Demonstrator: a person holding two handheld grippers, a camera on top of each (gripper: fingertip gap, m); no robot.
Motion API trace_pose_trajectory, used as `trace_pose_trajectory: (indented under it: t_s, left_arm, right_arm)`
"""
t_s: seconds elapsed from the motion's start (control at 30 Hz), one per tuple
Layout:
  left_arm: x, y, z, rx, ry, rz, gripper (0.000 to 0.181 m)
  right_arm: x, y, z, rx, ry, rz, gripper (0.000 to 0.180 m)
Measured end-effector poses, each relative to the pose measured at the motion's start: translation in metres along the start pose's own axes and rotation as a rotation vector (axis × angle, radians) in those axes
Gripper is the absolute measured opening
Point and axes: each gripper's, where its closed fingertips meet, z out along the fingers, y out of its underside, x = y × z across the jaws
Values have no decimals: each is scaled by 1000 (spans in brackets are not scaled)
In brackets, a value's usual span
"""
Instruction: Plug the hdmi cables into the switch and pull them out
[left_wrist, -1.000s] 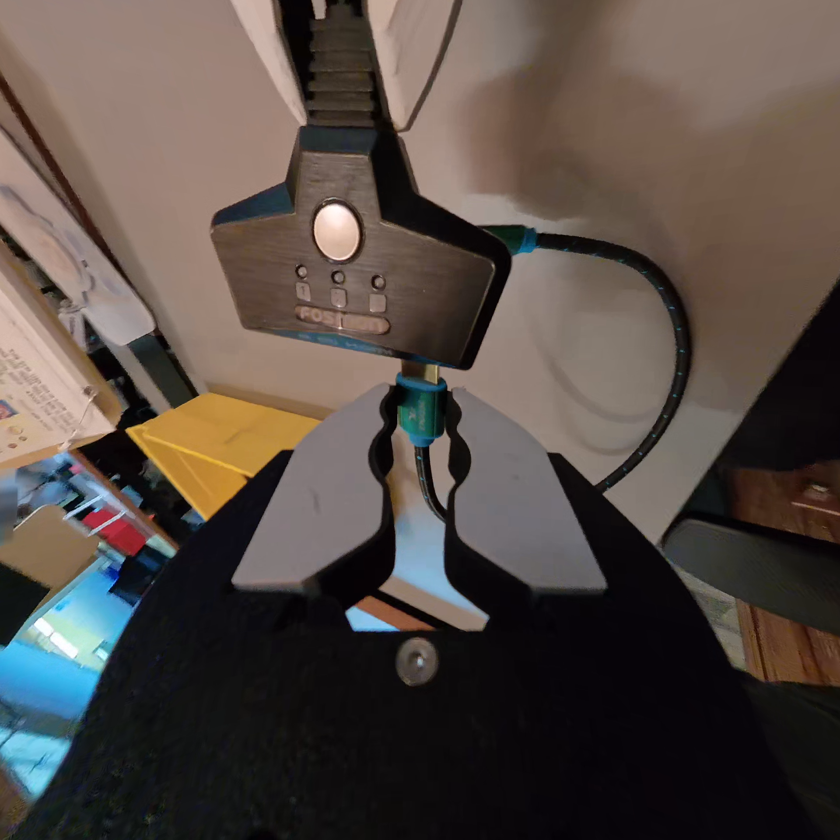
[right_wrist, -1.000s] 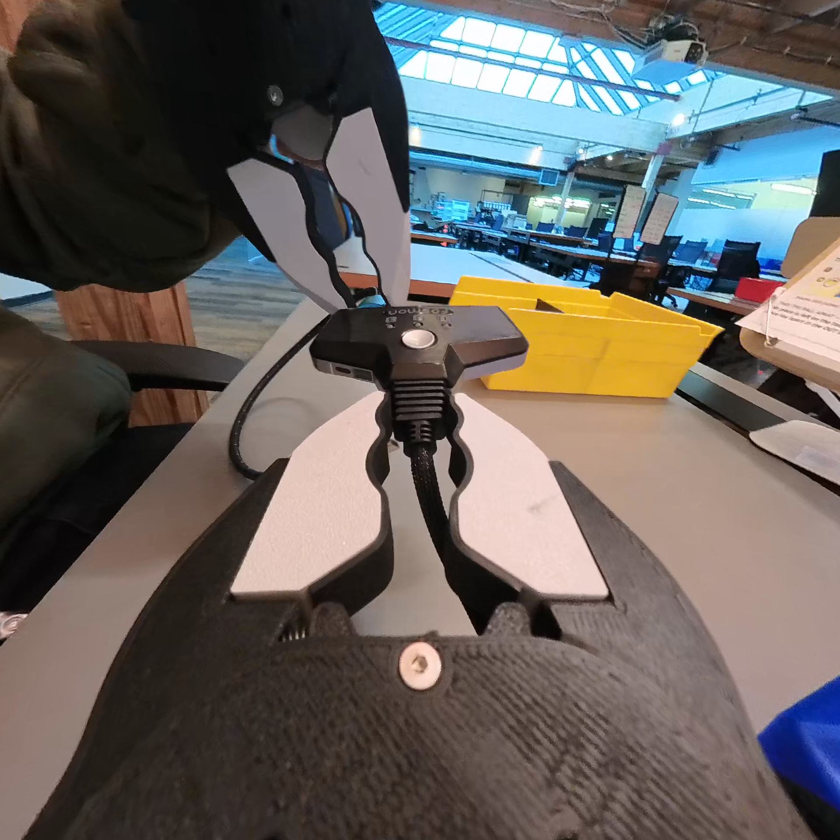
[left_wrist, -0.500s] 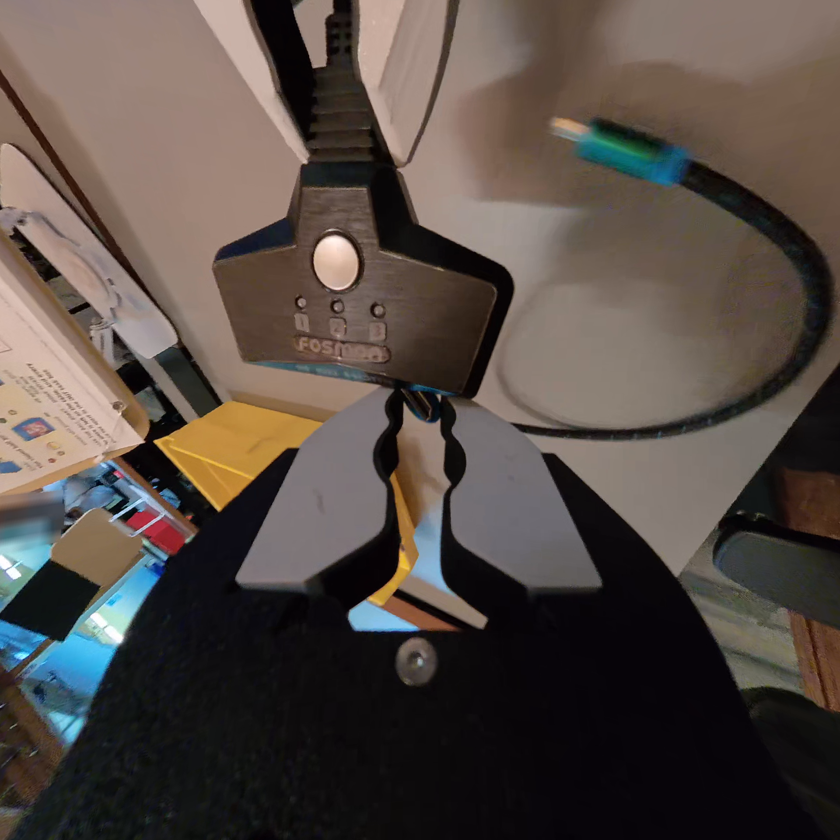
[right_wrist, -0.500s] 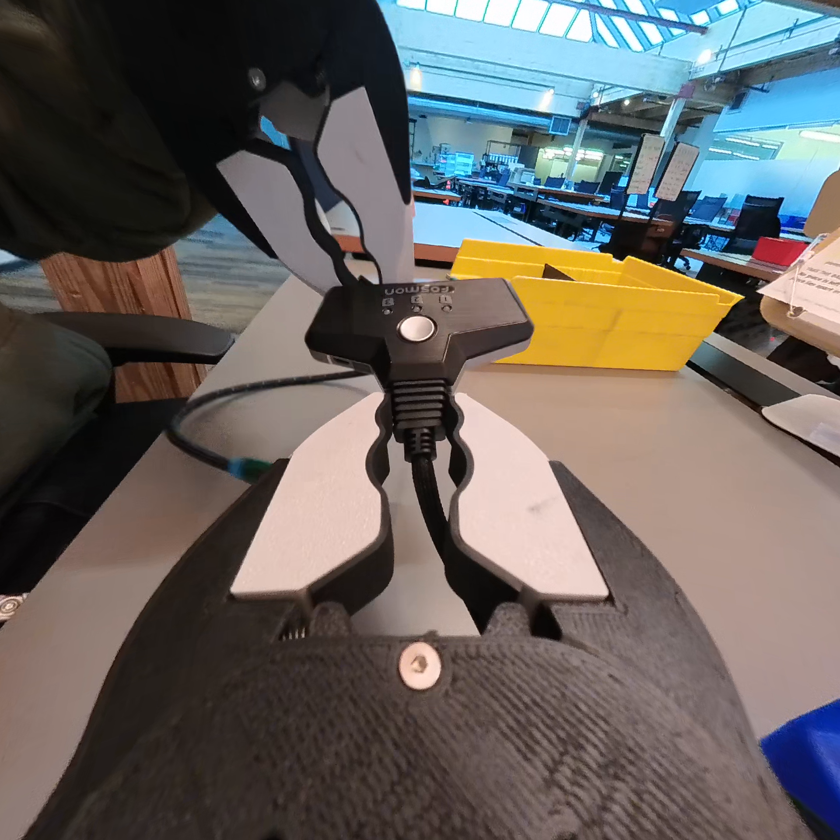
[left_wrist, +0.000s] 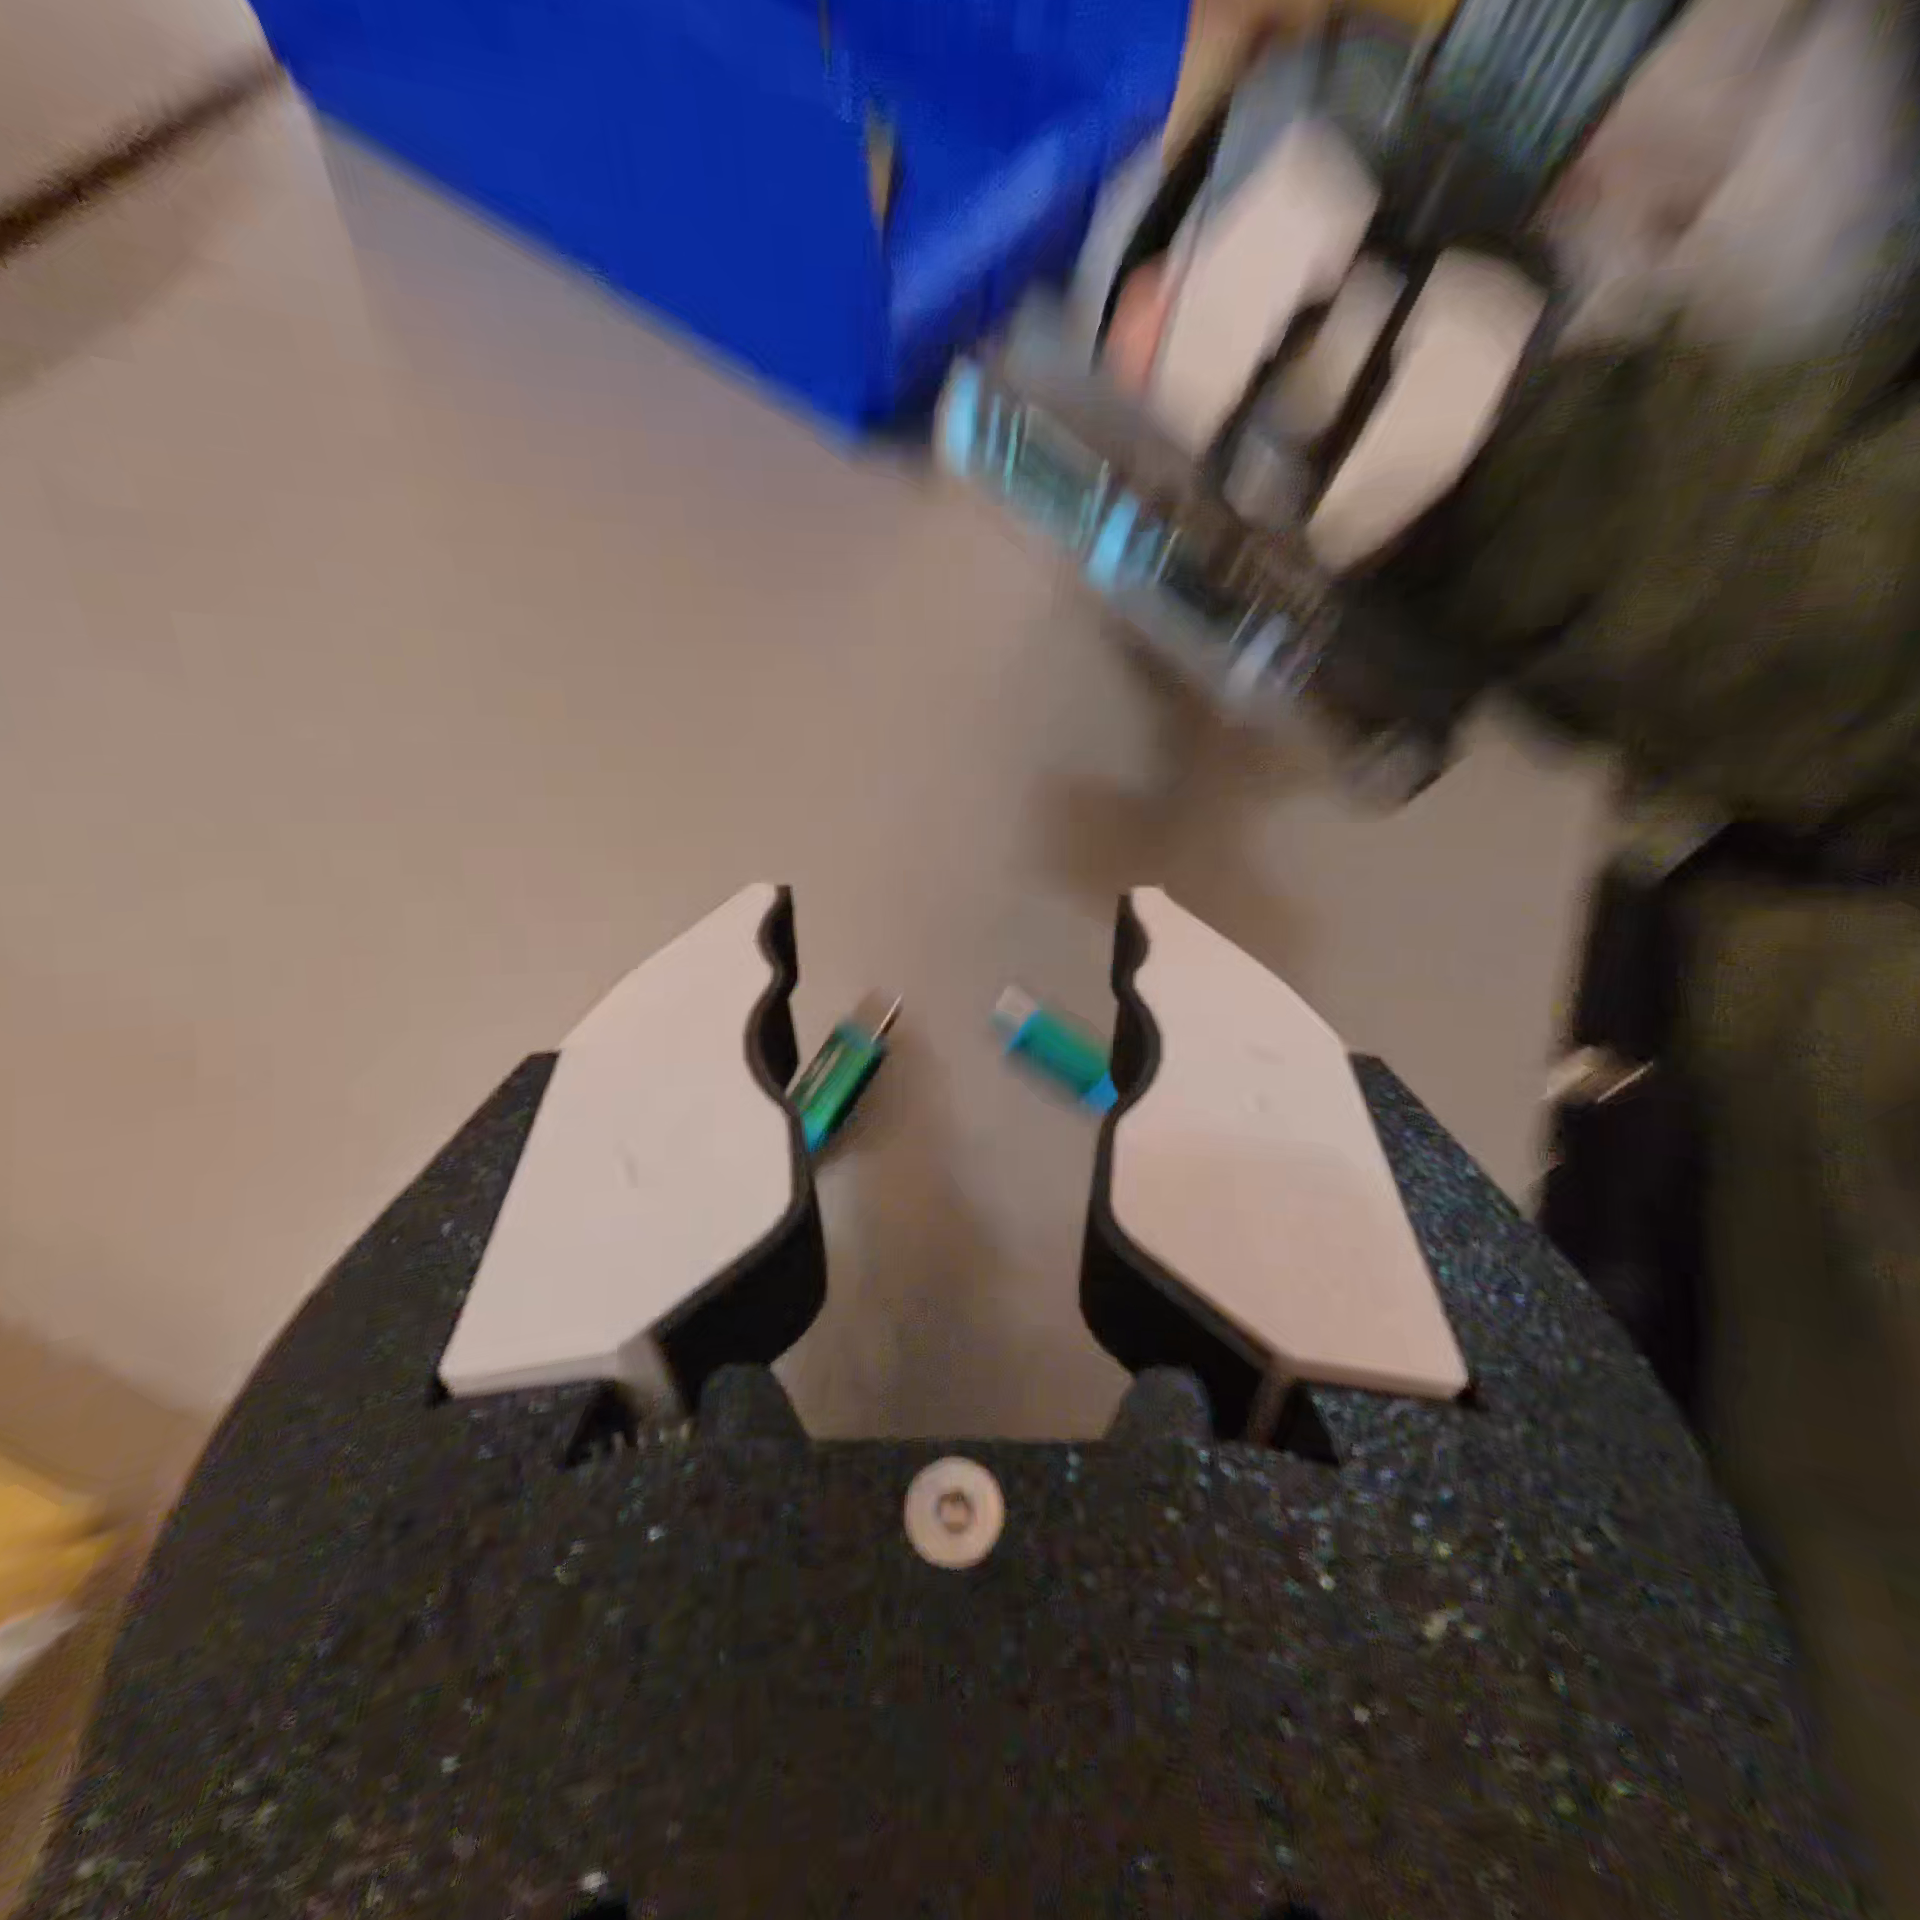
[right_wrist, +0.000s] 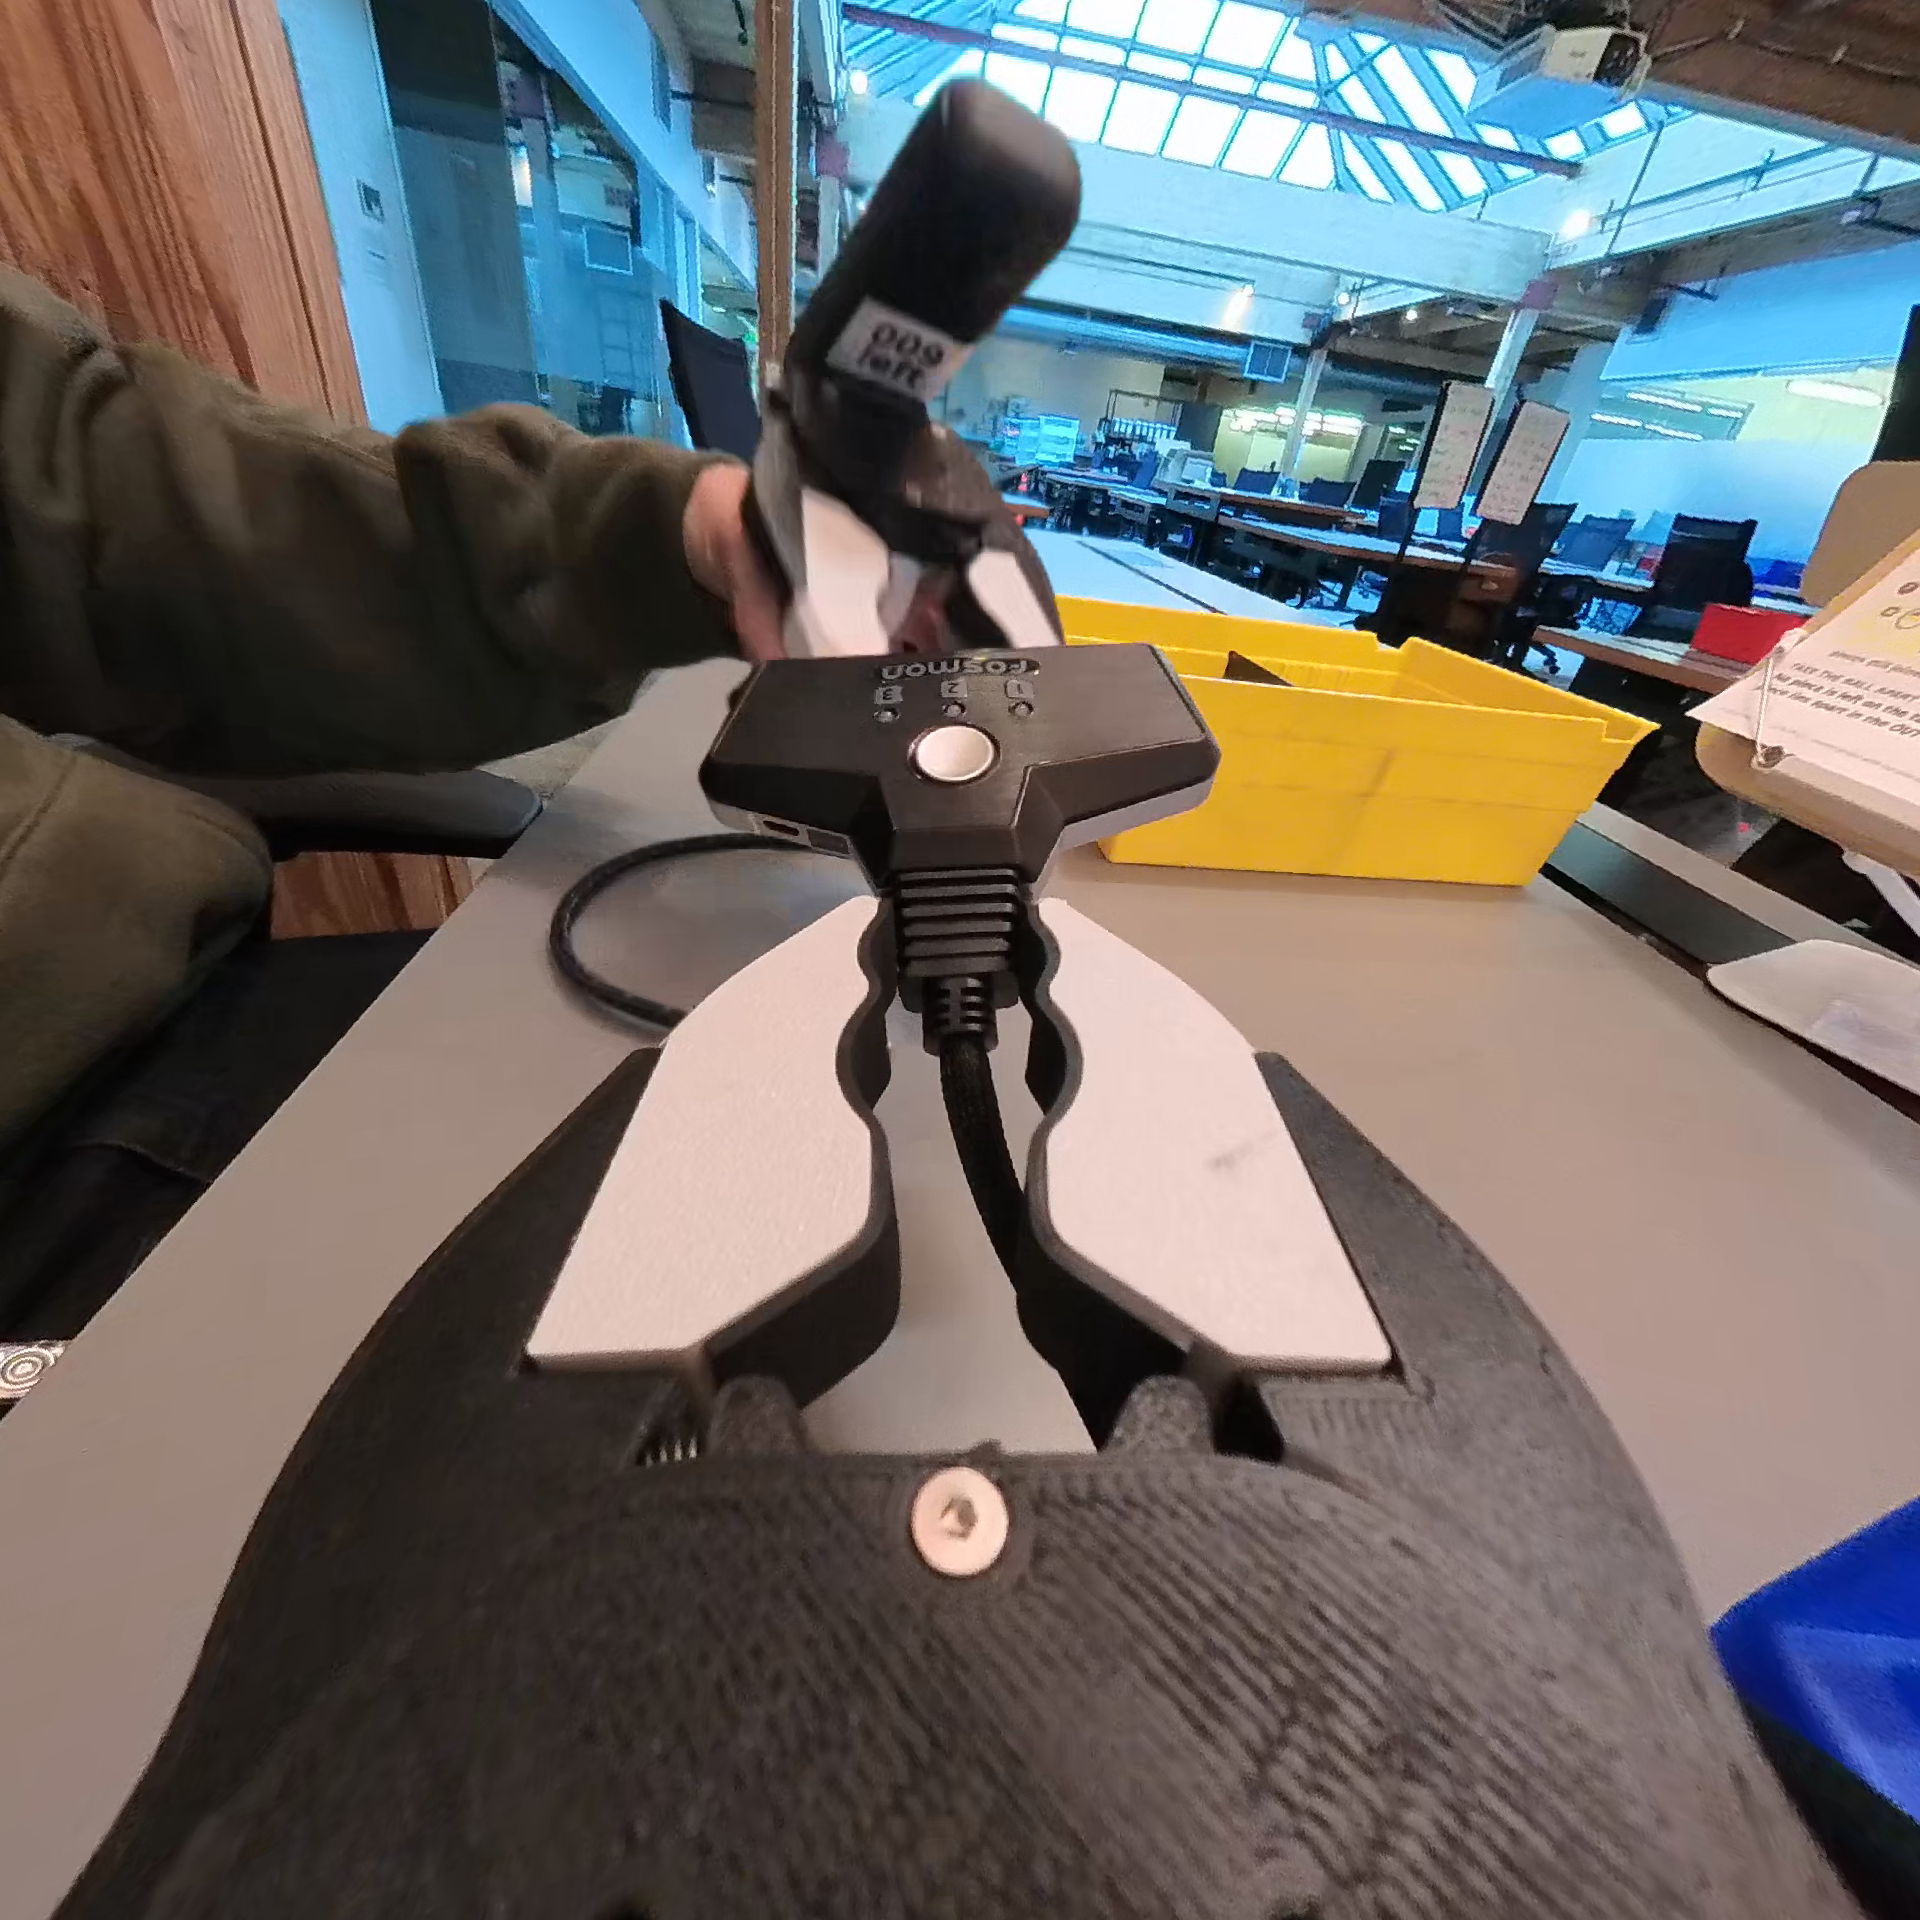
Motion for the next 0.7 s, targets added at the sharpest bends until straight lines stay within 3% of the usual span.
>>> trace_pose_trajectory:
  t_s: [0.03, 0.1, 0.2, 0.27, 0.3, 0.37, 0.6, 0.7]
  left_arm:
    - [8, -22, -8, 133, 60, -109, 60]
    - [20, -51, -16, 301, 169, -326, 60]
    - [33, -45, 5, 214, 250, -521, 70]
    - [37, -31, 26, 118, 241, -566, 67]
    - [41, -27, 34, 102, 265, -572, 62]
    - [48, -32, 41, 158, 353, -629, 28]
    - [46, -42, 37, 451, 606, -933, 21]
    - [45, -41, 38, 523, 639, -1012, 21]
  right_arm:
    - [0, 1, 1, -5, 1, 0, 22]
    - [1, 2, 2, -16, 15, -8, 22]
    - [2, 3, 5, -27, 31, -26, 22]
    - [3, 4, 5, -31, 43, -33, 22]
    - [2, 4, 6, -34, 43, -38, 22]
    - [4, 4, 6, -37, 66, -44, 22]
    - [6, -10, 3, 86, 112, -103, 24]
    - [9, -10, 1, 93, 134, -98, 26]
